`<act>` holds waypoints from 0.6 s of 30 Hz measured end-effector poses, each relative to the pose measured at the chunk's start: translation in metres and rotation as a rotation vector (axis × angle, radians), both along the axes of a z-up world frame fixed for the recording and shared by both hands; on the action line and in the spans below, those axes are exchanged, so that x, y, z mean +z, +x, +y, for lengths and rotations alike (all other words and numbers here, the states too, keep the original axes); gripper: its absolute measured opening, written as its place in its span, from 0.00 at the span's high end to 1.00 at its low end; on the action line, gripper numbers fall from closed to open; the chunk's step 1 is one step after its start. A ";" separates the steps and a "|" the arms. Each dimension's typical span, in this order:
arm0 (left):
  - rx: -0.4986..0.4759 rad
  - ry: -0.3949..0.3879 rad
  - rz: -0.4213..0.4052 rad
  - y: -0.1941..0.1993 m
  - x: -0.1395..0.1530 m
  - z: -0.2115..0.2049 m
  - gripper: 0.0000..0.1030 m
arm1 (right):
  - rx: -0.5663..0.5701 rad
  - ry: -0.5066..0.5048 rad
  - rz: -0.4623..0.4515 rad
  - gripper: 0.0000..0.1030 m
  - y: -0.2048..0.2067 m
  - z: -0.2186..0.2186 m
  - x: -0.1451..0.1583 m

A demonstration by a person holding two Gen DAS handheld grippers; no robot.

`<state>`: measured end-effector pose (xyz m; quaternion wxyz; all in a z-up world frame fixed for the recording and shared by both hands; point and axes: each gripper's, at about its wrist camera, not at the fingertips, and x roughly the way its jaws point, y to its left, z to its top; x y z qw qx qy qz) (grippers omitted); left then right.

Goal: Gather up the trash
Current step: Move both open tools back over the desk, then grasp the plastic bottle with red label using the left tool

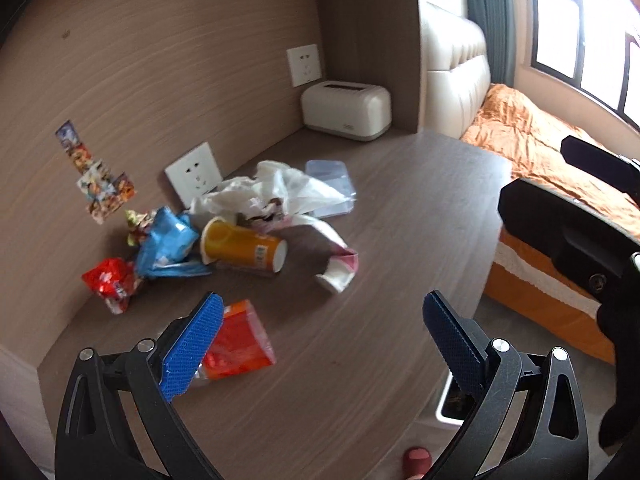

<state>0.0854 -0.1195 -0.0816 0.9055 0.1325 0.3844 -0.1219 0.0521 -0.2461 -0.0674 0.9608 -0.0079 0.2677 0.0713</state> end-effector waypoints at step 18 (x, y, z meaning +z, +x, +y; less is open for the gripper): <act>0.375 0.084 0.011 0.041 -0.074 0.069 0.05 | 0.153 -0.040 0.147 0.04 0.070 0.062 -0.055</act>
